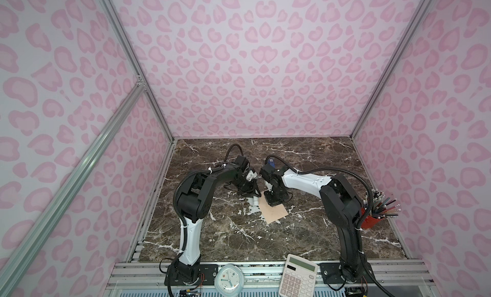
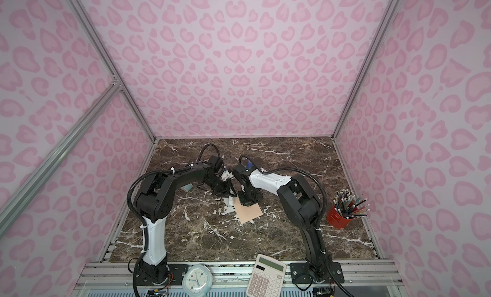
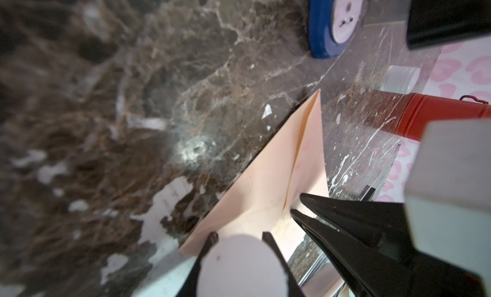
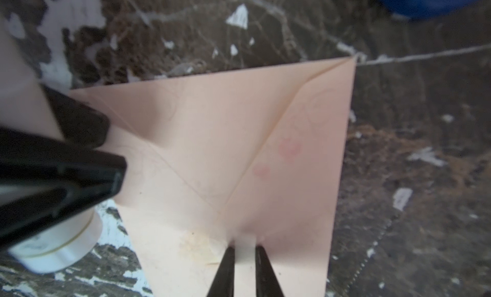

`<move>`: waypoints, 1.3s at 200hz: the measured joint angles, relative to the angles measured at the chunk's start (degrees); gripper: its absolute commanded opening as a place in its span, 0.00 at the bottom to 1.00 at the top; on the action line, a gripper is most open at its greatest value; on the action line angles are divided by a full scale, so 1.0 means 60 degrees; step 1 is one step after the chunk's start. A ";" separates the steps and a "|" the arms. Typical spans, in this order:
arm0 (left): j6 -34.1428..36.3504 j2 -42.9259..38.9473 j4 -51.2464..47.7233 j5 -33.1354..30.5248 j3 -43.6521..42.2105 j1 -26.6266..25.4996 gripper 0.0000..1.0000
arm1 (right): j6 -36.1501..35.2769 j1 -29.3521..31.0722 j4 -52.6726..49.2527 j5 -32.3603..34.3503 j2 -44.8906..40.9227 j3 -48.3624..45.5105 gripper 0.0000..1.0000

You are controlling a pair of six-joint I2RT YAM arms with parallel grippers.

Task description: Place the letter into the envelope and seal it

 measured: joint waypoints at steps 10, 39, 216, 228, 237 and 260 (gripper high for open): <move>0.0004 0.0000 -0.0011 0.0007 0.0000 0.0007 0.07 | 0.0011 0.0022 0.0007 0.0011 0.0000 0.0000 0.22; 0.0036 0.0000 -0.0076 0.0022 -0.0007 0.0040 0.07 | 0.0044 0.0040 0.0022 -0.0007 0.0000 0.0011 0.26; 0.0182 0.0004 -0.0364 0.0058 0.0036 0.0113 0.07 | 0.0215 0.0051 -0.0106 0.0124 0.0087 0.0106 0.21; 0.0182 0.0004 -0.0368 0.0058 0.0040 0.0113 0.07 | 0.0215 0.0051 -0.0109 0.0066 0.0087 0.0127 0.24; 0.0182 0.0004 -0.0390 0.0055 0.0055 0.0113 0.07 | 0.0215 0.0069 -0.0127 0.0051 0.0120 0.0168 0.25; 0.0182 0.0007 -0.0423 0.0047 0.0076 0.0113 0.07 | 0.0215 0.0153 -0.0222 0.0138 0.0189 0.0273 0.26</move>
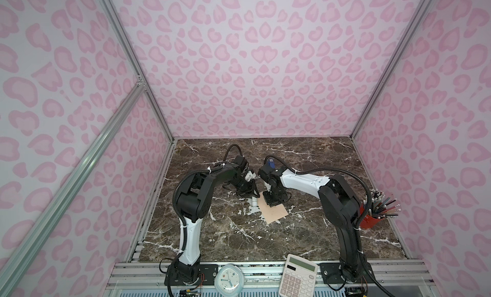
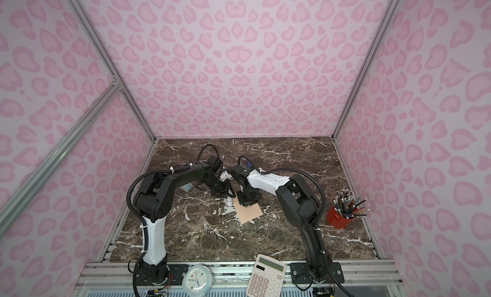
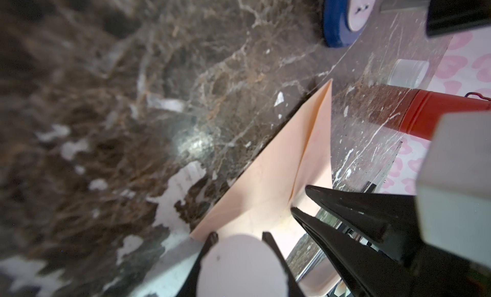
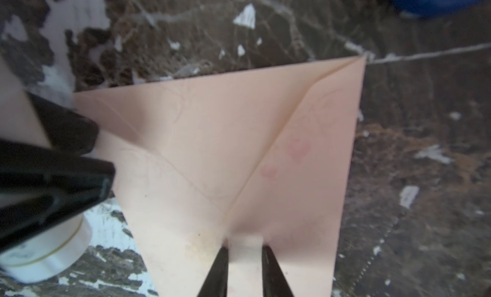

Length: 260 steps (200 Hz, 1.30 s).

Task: Place the letter into the envelope and seal it
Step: 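Press the folded flap down with the right gripper while the left holds the glue stick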

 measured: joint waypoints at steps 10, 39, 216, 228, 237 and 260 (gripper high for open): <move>0.0000 0.0004 -0.0011 -0.0004 0.0011 0.0004 0.07 | -0.0004 0.0011 -0.0036 0.0033 0.0022 0.0040 0.26; 0.0000 0.0011 -0.0080 -0.0036 0.0051 0.0029 0.07 | -0.0007 0.0018 -0.0036 0.0004 0.0022 0.0044 0.31; 0.0025 0.0055 -0.0157 0.0022 0.0091 0.0044 0.07 | -0.0076 0.0062 -0.0131 0.0142 0.0076 0.0131 0.26; 0.0025 0.0055 -0.0157 0.0025 0.0091 0.0044 0.07 | -0.0095 0.0076 -0.0127 0.0142 0.0076 0.0131 0.28; 0.0025 0.0055 -0.0157 0.0025 0.0091 0.0044 0.07 | -0.0106 0.0087 -0.0120 0.0135 0.0076 0.0131 0.28; 0.0029 0.0058 -0.0160 0.0029 0.0095 0.0044 0.07 | -0.0135 0.0091 -0.0117 0.0135 0.0076 0.0131 0.29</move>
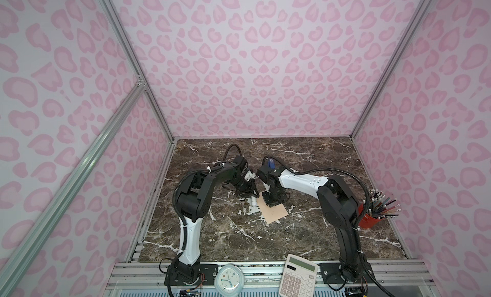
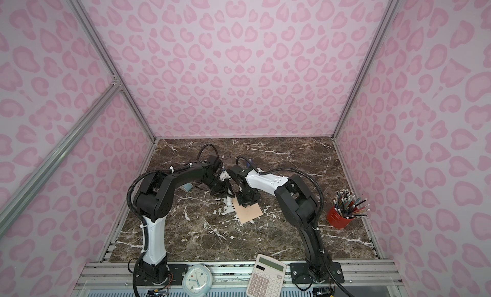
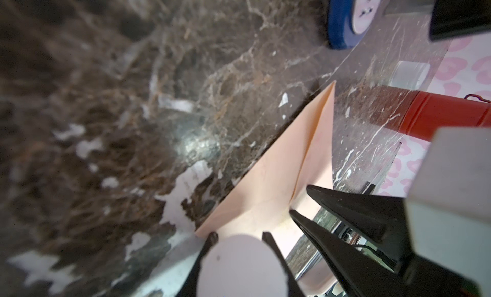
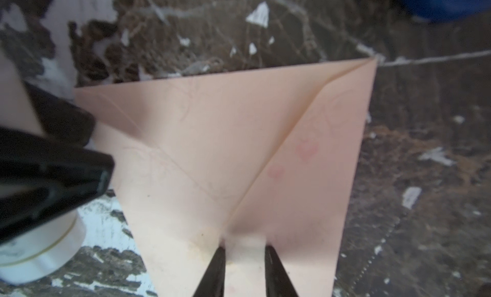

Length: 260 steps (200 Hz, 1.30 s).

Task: Place the letter into the envelope and seal it
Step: 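Press the folded flap down with the right gripper while the left holds the glue stick, then lift both grippers off the envelope, raising the white glue stick toward the right gripper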

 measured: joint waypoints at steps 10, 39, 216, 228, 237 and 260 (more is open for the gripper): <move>0.0004 0.0000 -0.0011 0.0000 0.0004 0.0000 0.07 | -0.0044 0.0000 -0.0004 -0.0004 0.0000 0.0004 0.30; 0.0033 0.0004 -0.0044 -0.0004 0.0018 0.0000 0.07 | -0.0200 -0.0073 -0.0346 -0.0186 0.0080 0.0368 0.32; 0.0226 -0.0546 -0.0277 -0.0062 0.0211 -0.0051 0.09 | -0.0605 -0.0976 -0.0699 -0.1501 -0.1825 0.0204 0.36; 0.0226 -0.0911 -0.0277 -0.0051 0.0386 -0.0095 0.09 | -0.0572 -0.1042 -0.0568 -0.1497 -0.2160 0.0036 0.36; 0.0226 -0.1169 -0.0277 0.0015 0.0503 -0.0124 0.09 | -0.0532 -0.1096 -0.0415 -0.1497 -0.2437 -0.0091 0.36; 0.0215 -0.1778 -0.0317 0.0076 0.0667 -0.0168 0.09 | -0.0506 -0.1206 0.0353 -0.1486 -0.3410 -0.0729 0.36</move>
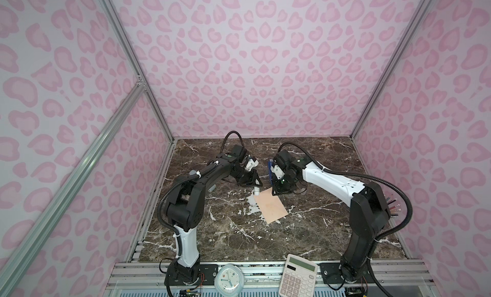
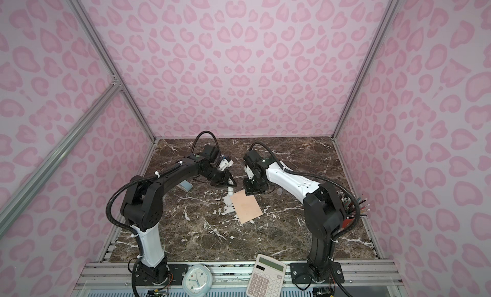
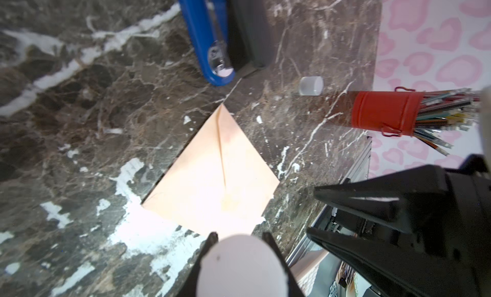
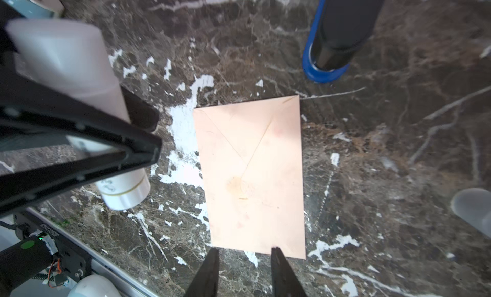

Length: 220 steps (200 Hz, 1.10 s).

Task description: Place the letter into the envelope and seal it

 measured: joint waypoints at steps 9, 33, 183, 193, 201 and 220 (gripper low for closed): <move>-0.0004 -0.0233 -0.0033 -0.0004 0.0033 -0.0004 0.09 | -0.0004 -0.0025 0.0346 -0.0007 -0.0430 -0.0306 0.38; -0.0007 -0.1078 -0.0138 -0.0076 0.0036 0.0000 0.09 | -0.0084 -0.0087 0.1872 -0.0175 -0.2080 -0.1574 0.43; -0.1501 -0.5792 0.7504 0.1144 -0.3377 0.0015 0.09 | 0.0160 0.0459 1.0171 -0.3257 -0.5832 -0.5676 0.51; -0.1494 -0.5792 0.7504 0.1362 -0.3330 -0.0004 0.09 | 0.0087 0.0546 1.0116 -0.3410 -0.5839 -0.5654 0.53; -0.1475 -0.5799 0.7504 0.1552 -0.3293 -0.0004 0.09 | 0.0033 0.0561 1.0043 -0.3479 -0.5865 -0.5628 0.54; -0.1381 -0.5807 0.7471 0.1978 -0.3228 -0.0004 0.09 | -0.0138 0.0561 0.9908 -0.3464 -0.6000 -0.5566 0.57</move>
